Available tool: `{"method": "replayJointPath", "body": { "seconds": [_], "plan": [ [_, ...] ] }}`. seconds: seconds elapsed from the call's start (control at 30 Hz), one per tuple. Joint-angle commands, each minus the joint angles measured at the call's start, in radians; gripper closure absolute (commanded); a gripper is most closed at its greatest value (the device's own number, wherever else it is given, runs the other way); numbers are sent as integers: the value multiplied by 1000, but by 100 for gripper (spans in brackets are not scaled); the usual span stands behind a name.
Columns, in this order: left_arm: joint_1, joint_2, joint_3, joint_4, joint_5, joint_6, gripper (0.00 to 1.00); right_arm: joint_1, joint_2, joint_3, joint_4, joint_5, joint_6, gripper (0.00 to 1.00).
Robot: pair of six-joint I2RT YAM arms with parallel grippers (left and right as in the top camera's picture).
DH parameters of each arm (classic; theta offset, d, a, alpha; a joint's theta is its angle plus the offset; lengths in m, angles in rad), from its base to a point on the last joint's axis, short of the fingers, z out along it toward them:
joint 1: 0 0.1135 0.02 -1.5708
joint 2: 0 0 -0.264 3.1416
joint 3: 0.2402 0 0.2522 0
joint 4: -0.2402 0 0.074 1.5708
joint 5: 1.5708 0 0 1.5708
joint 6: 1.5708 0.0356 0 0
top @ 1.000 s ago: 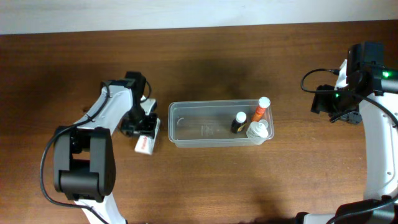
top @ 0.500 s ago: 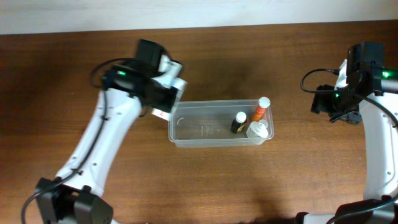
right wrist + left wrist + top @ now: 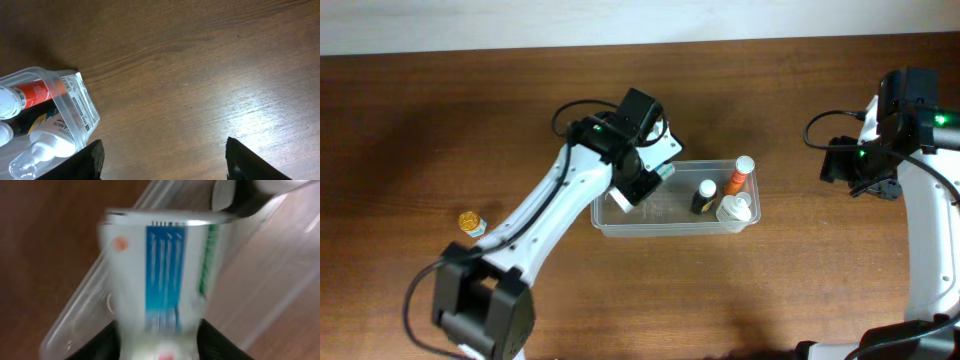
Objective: Pack container
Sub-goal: 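Place the toothpaste box into the container's left side, release, then reach the left gripper to the gold-lidded jar and grasp it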
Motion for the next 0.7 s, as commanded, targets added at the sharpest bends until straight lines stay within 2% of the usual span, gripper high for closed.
{"method": "replayJointPath", "body": {
  "seconds": [0.0,0.13,0.3,0.4,0.5,0.53,0.63,0.67],
  "plan": [
    [-1,23,-3,2,-8,23,44,-4,3,-2,-1,-6,-6,30],
    [0,0,23,-27,-80,11,41,-4,3,-2,-1,-6,-13,30],
    [40,-83,54,-73,-230,-106,40,-4,3,-2,-4,-6,-16,30],
    [119,-143,54,-74,-263,-210,36,-4,3,-2,-4,-6,-16,30],
    [235,-192,54,-83,-266,-371,34,-4,3,-2,-4,-6,-16,30],
    [285,-205,54,-91,-265,-442,25,-4,3,-2,-4,-6,-16,30],
    [427,-216,53,-126,-238,-575,8,-4,3,-2,-4,-6,-16,30],
    [474,-215,49,-135,-220,-601,5,-4,3,-2,-4,-6,-16,30]
  ]
}}
